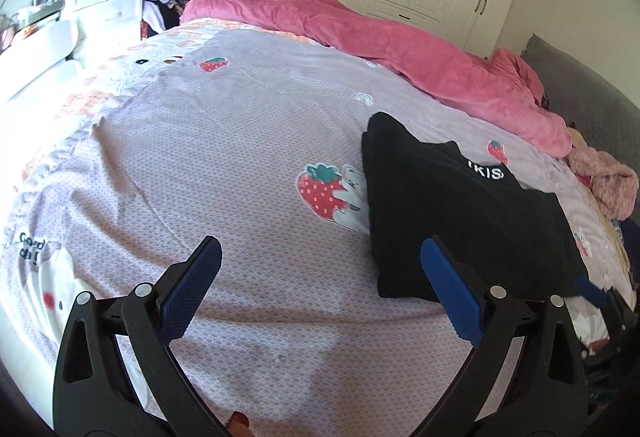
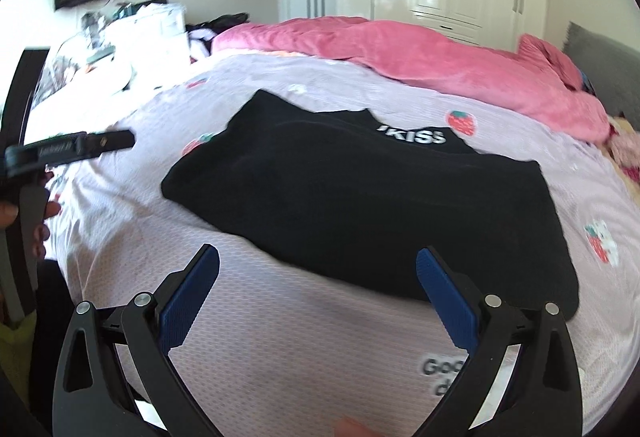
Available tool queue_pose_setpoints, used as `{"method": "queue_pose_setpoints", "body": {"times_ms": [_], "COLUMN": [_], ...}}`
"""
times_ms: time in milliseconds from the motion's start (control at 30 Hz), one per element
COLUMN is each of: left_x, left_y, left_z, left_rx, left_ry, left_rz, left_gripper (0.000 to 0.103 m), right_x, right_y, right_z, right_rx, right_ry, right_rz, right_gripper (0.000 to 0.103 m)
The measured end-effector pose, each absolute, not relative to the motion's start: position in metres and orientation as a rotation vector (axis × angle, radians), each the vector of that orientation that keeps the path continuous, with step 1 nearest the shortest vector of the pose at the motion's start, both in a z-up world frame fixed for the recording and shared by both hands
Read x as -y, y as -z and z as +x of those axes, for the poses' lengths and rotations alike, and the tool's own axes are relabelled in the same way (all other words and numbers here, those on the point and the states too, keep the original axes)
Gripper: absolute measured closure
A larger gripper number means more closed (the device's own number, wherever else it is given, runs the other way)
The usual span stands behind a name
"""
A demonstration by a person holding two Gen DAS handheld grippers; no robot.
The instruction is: Fold small clothes
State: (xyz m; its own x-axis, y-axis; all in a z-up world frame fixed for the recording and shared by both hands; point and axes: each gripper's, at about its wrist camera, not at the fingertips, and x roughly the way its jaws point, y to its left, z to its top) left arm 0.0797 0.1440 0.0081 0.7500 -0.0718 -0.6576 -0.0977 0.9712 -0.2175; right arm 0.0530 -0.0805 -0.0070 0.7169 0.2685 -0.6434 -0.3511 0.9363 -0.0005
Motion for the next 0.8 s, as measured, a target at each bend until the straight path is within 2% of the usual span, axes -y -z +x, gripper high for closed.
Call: {"method": "queue_pose_setpoints", "body": {"times_ms": [800], "left_x": [-0.188], "left_y": [0.01], "left_z": [0.115], "left_rx": [-0.761], "left_ry": [-0.103], "left_rz": [-0.356], "left_gripper": [0.01], "right_x": [-0.011], "right_y": [0.041], "right_z": [0.093], "right_rx": [-0.749], "right_ry": [-0.374], "right_rz": [-0.339], "right_gripper": [0.005]}}
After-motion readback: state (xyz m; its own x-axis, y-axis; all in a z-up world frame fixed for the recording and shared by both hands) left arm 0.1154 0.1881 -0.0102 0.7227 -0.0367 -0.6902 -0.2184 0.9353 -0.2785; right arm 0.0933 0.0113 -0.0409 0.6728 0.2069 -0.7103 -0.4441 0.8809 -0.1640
